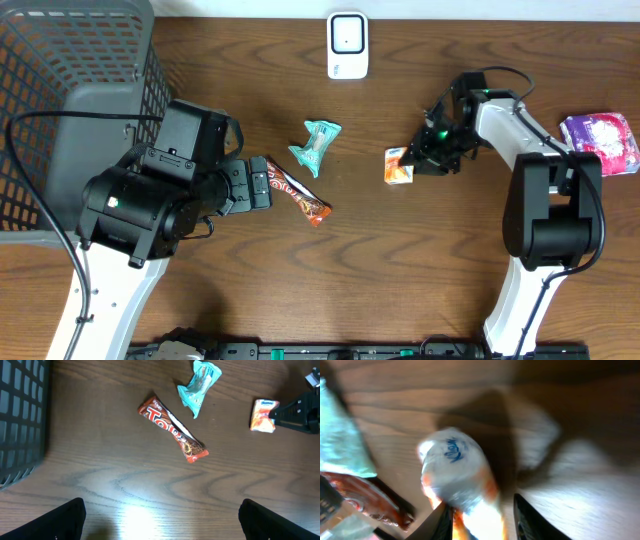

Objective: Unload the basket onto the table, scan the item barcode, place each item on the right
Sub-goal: 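Grasp the orange Kleenex packet with the right gripper and lift it, then carry the Kleenex packet up to the scanner face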

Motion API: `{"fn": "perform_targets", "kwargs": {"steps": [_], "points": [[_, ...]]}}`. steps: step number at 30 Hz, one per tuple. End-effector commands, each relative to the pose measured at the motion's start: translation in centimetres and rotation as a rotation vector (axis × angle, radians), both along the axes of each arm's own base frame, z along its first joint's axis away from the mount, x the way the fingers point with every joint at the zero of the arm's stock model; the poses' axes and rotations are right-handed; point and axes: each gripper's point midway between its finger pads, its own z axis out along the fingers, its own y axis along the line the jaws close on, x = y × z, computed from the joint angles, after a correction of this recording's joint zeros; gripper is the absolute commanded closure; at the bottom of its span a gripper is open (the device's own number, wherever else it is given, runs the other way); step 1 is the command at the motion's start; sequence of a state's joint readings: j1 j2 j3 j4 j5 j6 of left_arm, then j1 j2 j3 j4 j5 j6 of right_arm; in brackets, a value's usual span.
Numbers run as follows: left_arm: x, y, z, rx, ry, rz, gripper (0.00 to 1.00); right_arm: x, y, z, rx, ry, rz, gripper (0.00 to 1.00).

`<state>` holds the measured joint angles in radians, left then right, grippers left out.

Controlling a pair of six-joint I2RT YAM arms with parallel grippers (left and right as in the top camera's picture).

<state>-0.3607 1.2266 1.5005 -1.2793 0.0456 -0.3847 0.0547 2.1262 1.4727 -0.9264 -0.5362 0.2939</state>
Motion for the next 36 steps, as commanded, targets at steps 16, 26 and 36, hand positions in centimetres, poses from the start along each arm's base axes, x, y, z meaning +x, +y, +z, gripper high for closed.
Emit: {"fn": "perform_targets", "kwargs": {"steps": [16, 26, 36], "points": [[0.0, 0.2, 0.3, 0.009, -0.013, -0.003, 0.02, -0.2, -0.2, 0.0, -0.142, -0.017, 0.061, 0.48], [0.0, 0.2, 0.3, 0.009, -0.013, -0.002, 0.02, 0.1, 1.4, -1.4, -0.101, -0.065, 0.047, 0.99], [0.0, 0.2, 0.3, 0.009, -0.013, -0.002, 0.02, 11.6, 2.4, 9.5, -0.295, -0.499, 0.014, 0.99]]}}
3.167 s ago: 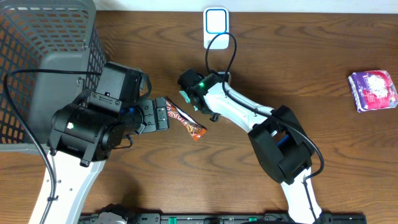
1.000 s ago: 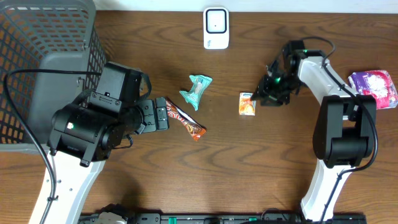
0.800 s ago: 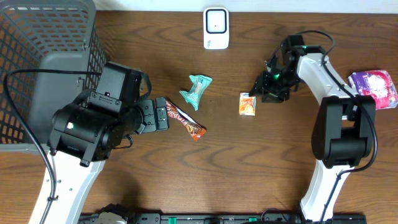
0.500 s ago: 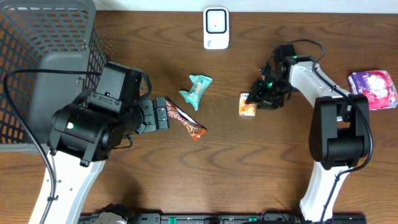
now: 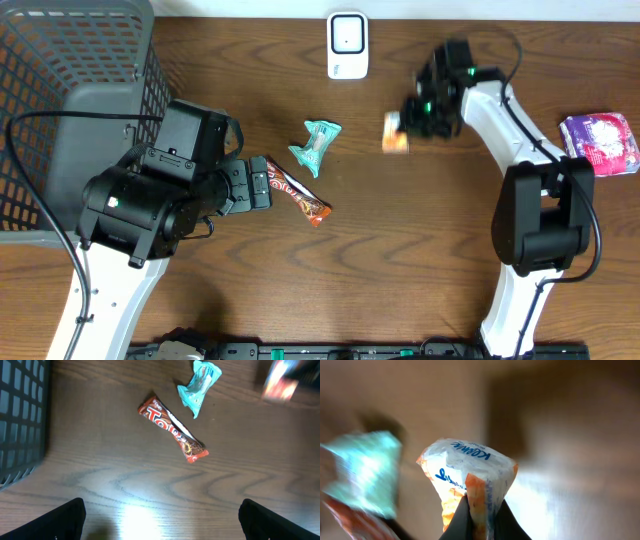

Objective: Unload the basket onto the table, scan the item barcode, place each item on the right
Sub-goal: 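Carry the Kleenex packet up to the scanner face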

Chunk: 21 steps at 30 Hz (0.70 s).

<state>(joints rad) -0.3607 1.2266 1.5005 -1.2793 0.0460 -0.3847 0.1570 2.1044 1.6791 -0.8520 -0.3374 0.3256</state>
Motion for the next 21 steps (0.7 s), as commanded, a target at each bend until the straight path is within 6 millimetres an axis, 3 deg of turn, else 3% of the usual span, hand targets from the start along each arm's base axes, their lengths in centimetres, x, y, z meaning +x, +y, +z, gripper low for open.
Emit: {"fn": "perform_targets", "kwargs": {"steps": [1, 5, 12, 16, 21], "points": [[0.0, 0.2, 0.3, 0.009, -0.013, -0.002, 0.02, 5.6, 0.5, 5.4, -0.162, -0.266, -0.044, 0.99], [0.0, 0.2, 0.3, 0.009, -0.012, -0.002, 0.02, 9.3, 1.6, 8.4, -0.296, -0.501, -0.107, 0.99], [0.0, 0.2, 0.3, 0.009, -0.013, -0.002, 0.02, 13.5, 4.7, 11.9, -0.573, -0.850, -0.095, 0.99], [0.0, 0.2, 0.3, 0.009, -0.013, -0.002, 0.02, 14.8, 7.3, 11.1, -0.640, -0.951, -0.021, 0.97], [0.0, 0.2, 0.3, 0.009, -0.013, -0.002, 0.02, 15.4, 8.4, 7.4, -0.650, -0.938, 0.008, 0.99]]}}
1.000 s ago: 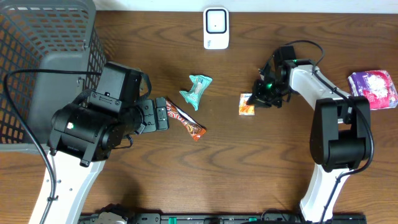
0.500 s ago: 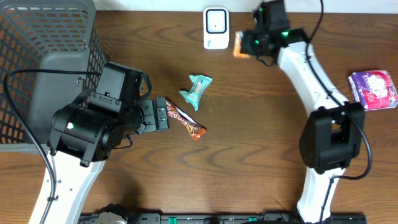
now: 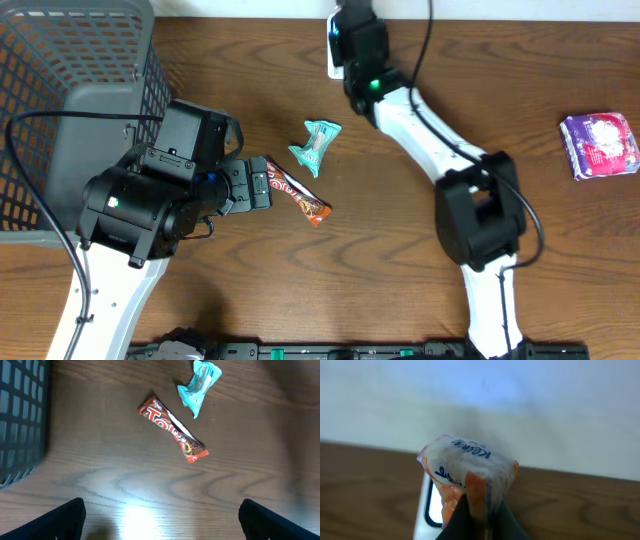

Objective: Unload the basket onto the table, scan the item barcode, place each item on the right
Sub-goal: 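Carry the Kleenex packet up to the scanner face, then move the packet right and drop it beside the purple package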

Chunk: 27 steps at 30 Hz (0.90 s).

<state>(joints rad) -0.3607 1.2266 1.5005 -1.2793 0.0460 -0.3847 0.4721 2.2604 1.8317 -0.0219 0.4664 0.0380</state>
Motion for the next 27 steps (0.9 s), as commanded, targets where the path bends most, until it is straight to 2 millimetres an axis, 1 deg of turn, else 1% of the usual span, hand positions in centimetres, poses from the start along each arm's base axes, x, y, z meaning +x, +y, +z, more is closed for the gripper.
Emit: {"fn": "perform_targets", "kwargs": {"steps": [1, 3, 4, 8, 10, 11, 12, 14, 15, 16, 17, 19, 20, 22, 23, 25, 27], "points": [[0.0, 0.2, 0.3, 0.009, -0.013, -0.002, 0.02, 0.4, -0.9, -3.3, -0.105, 0.034, -0.035, 0.99], [0.0, 0.2, 0.3, 0.009, -0.013, -0.002, 0.02, 0.4, -1.2, -3.5, -0.099, 0.032, -0.060, 0.99], [0.0, 0.2, 0.3, 0.009, -0.013, -0.002, 0.02, 0.5, -1.8, -3.2, -0.087, 0.021, -0.096, 0.99], [0.0, 0.2, 0.3, 0.009, -0.013, -0.002, 0.02, 0.5, -5.6, 0.3, -0.084, -0.043, -0.249, 0.99], [0.0, 0.2, 0.3, 0.009, -0.013, -0.002, 0.02, 0.0, -8.4, 2.3, -0.108, -0.052, -0.325, 0.99], [0.0, 0.2, 0.3, 0.009, -0.012, -0.002, 0.02, -0.2, -9.7, 2.9, -0.122, -0.048, -0.358, 0.99], [0.0, 0.2, 0.3, 0.009, -0.013, -0.002, 0.02, -0.7, -11.8, 3.8, -0.147, -0.037, -0.410, 0.99], [0.0, 0.2, 0.3, 0.009, -0.013, -0.002, 0.02, -1.6, -15.2, 4.4, -0.195, -0.008, -0.494, 0.99], [0.0, 0.2, 0.3, 0.009, -0.013, -0.002, 0.02, -2.2, -17.4, 4.5, -0.233, 0.022, -0.546, 0.99], [0.0, 0.2, 0.3, 0.009, -0.013, -0.002, 0.02, -3.0, -19.6, 4.4, -0.275, 0.060, -0.593, 0.99], [0.0, 0.2, 0.3, 0.009, -0.013, -0.002, 0.02, -3.6, -21.2, 3.9, -0.305, 0.099, -0.624, 0.99], [0.0, 0.2, 0.3, 0.009, -0.013, -0.002, 0.02, -5.3, -25.2, 2.3, -0.359, 0.207, -0.694, 0.99], [0.0, 0.2, 0.3, 0.009, -0.013, -0.002, 0.02, -6.6, -27.8, 1.1, -0.371, 0.282, -0.739, 0.99], [0.0, 0.2, 0.3, 0.009, -0.013, -0.002, 0.02, -8.6, -31.4, -0.6, -0.348, 0.381, -0.805, 0.99], [0.0, 0.2, 0.3, 0.009, -0.013, -0.002, 0.02, -9.7, -33.3, -1.6, -0.305, 0.435, -0.834, 0.99], [0.0, 0.2, 0.3, 0.009, -0.012, -0.002, 0.02, -10.7, -35.2, -3.5, -0.209, 0.523, -0.821, 0.99], [0.0, 0.2, 0.3, 0.009, -0.013, -0.002, 0.02, -11.4, -36.4, -5.2, -0.105, 0.604, -0.780, 0.99]]}}
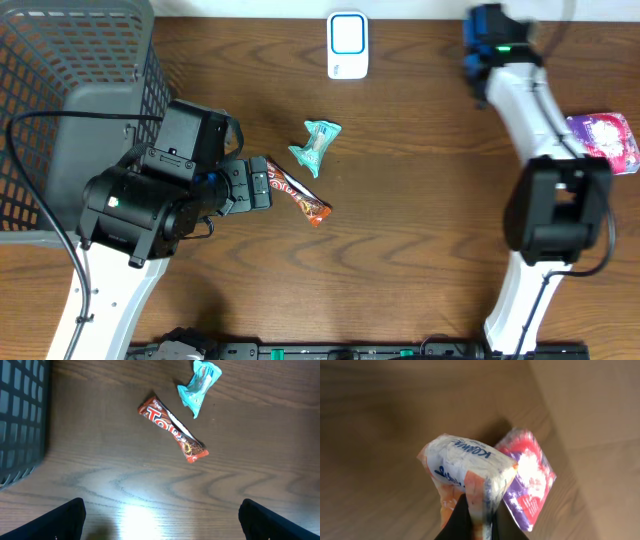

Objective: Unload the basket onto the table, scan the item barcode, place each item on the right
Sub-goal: 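Move the packet right and drop it beside the purple package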

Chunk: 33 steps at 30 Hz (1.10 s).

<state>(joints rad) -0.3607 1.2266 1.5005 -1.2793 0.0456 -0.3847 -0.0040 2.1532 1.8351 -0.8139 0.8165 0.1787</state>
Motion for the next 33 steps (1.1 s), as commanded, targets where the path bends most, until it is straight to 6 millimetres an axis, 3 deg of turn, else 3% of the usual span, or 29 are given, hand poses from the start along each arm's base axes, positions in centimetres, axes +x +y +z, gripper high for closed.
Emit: {"fn": "perform_targets", "kwargs": {"steps": [1, 4, 6, 7, 8, 9, 16, 21, 25, 29, 33], "points": [[0.0, 0.2, 0.3, 0.009, -0.012, -0.002, 0.02, -1.1, -2.0, -2.7, 0.242, -0.015, -0.057, 0.99], [0.0, 0.2, 0.3, 0.009, -0.013, -0.002, 0.02, -2.3, -4.2, -3.8, 0.347, -0.005, -0.099, 0.96], [0.0, 0.2, 0.3, 0.009, -0.013, -0.002, 0.02, -2.8, -5.0, -4.5, 0.424, -0.007, -0.112, 0.66], [0.0, 0.2, 0.3, 0.009, -0.012, -0.002, 0.02, -3.0, -5.0, -4.8, 0.461, -0.009, -0.113, 0.38], [0.0, 0.2, 0.3, 0.009, -0.012, -0.002, 0.02, -3.1, -5.0, -5.0, 0.498, -0.008, -0.112, 0.18], [0.0, 0.2, 0.3, 0.009, -0.013, -0.002, 0.02, -3.3, -4.9, -5.3, 0.528, 0.000, -0.106, 0.10], [0.0, 0.2, 0.3, 0.009, -0.012, -0.003, 0.02, -4.0, -1.9, -6.2, 0.668, 0.055, -0.057, 0.03], [0.0, 0.2, 0.3, 0.009, -0.012, -0.002, 0.02, -3.1, 3.0, -6.4, 0.845, 0.064, 0.038, 0.05], [0.0, 0.2, 0.3, 0.009, -0.012, -0.003, 0.02, -2.8, 7.0, -6.4, 0.938, 0.090, 0.110, 0.13], [0.0, 0.2, 0.3, 0.009, -0.013, -0.002, 0.02, -3.0, 13.5, -5.7, 1.117, 0.135, 0.227, 0.11], [0.0, 0.2, 0.3, 0.009, -0.013, -0.002, 0.02, -4.0, 22.8, -3.5, 1.375, 0.196, 0.465, 0.02]]}}
